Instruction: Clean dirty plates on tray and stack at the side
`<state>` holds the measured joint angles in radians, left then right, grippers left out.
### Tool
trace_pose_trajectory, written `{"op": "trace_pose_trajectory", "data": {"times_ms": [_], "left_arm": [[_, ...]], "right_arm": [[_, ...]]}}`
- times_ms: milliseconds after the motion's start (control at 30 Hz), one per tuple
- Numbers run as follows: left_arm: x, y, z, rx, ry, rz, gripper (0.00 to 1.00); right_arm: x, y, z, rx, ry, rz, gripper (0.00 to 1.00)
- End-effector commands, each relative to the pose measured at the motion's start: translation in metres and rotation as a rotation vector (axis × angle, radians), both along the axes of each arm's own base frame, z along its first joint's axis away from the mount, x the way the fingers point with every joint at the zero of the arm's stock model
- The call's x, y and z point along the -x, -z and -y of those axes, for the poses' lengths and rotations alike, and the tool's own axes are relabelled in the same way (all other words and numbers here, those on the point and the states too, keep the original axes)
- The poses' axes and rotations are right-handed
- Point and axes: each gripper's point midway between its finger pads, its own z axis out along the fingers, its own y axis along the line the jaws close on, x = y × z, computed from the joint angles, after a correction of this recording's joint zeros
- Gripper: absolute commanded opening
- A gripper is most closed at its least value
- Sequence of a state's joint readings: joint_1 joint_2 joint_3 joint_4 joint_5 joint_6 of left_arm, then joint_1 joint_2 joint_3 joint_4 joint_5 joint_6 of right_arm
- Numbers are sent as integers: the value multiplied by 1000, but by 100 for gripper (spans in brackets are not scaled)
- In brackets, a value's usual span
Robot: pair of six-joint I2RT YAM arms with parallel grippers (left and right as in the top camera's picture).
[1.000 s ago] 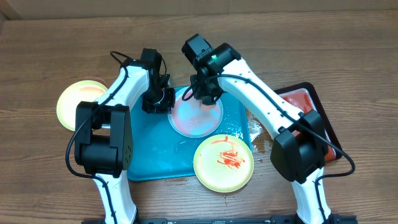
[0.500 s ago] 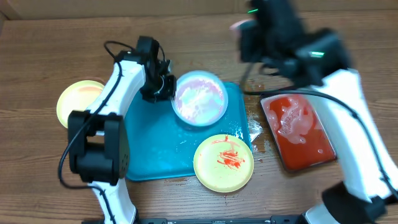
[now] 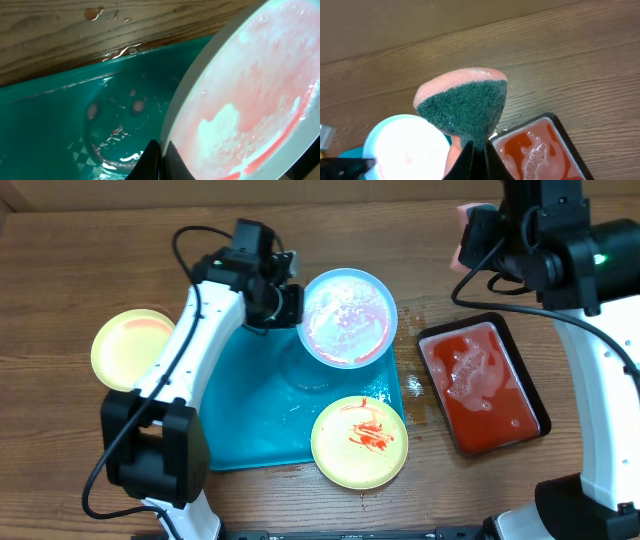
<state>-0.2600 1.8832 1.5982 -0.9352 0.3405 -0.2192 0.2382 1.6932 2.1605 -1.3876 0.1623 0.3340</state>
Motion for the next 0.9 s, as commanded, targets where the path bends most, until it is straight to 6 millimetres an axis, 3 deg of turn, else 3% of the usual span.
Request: {"op": "trace_pose_trajectory", "data": {"times_ms": [0, 167, 400, 533, 767, 867], "left_arm": [[-11, -28, 11, -90, -30, 105, 4], [-14, -53, 18, -248, -29, 208, 4], [-8, -70, 60, -227, 37, 287, 4], [-5, -68, 80, -230, 57, 313, 4], [-6, -66, 111, -194, 96, 358, 4], [-7, -62, 129, -170, 118, 374, 4]], "right_arm": [[7, -16, 2, -23, -22, 41, 4], [11, -22, 4, -26, -22, 57, 4], [24, -40, 7, -35, -23, 105, 4], [38, -64, 19, -48, 3, 167, 4], [71, -123, 45, -70, 60, 328, 4], [88, -137, 51, -73, 70, 363, 4]]}}
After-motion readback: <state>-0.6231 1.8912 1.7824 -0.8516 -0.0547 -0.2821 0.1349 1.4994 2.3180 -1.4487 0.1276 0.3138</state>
